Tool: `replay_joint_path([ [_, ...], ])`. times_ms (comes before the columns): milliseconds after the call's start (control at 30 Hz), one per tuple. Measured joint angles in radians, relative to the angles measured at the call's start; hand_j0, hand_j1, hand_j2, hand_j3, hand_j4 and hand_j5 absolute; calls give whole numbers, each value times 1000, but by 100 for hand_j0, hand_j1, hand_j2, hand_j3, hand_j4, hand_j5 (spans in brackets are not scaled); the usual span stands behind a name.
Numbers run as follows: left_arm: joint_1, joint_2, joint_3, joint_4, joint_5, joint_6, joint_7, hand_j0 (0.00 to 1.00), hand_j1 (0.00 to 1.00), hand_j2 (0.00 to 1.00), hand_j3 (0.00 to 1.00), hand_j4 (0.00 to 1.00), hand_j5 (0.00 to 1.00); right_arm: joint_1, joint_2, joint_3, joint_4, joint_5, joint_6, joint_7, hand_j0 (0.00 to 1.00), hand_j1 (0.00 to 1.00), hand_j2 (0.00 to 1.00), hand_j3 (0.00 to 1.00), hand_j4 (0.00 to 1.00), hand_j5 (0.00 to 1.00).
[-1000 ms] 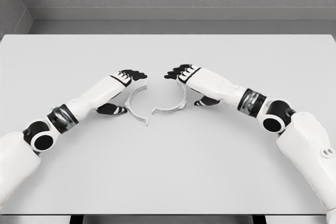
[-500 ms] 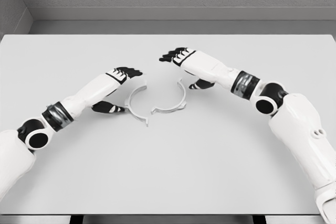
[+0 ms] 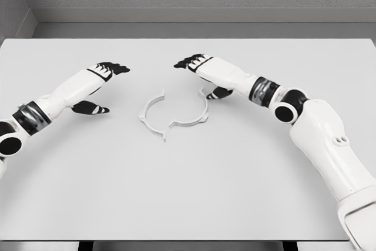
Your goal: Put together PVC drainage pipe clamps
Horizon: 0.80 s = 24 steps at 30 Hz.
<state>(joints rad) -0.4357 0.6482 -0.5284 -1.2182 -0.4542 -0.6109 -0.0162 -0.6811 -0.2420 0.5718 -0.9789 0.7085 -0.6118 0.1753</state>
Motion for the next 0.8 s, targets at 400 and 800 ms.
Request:
replay_joint_path([
  [400, 0, 2, 0, 2, 0, 0, 0, 100, 100, 100, 100, 100, 100, -8, 37, 11, 25, 3, 0, 1, 100, 100, 100, 100, 100, 100],
  [800, 0, 1, 0, 2, 0, 0, 0, 100, 100, 100, 100, 100, 100, -15, 53, 21, 23, 1, 0, 2, 100, 100, 100, 100, 100, 100],
])
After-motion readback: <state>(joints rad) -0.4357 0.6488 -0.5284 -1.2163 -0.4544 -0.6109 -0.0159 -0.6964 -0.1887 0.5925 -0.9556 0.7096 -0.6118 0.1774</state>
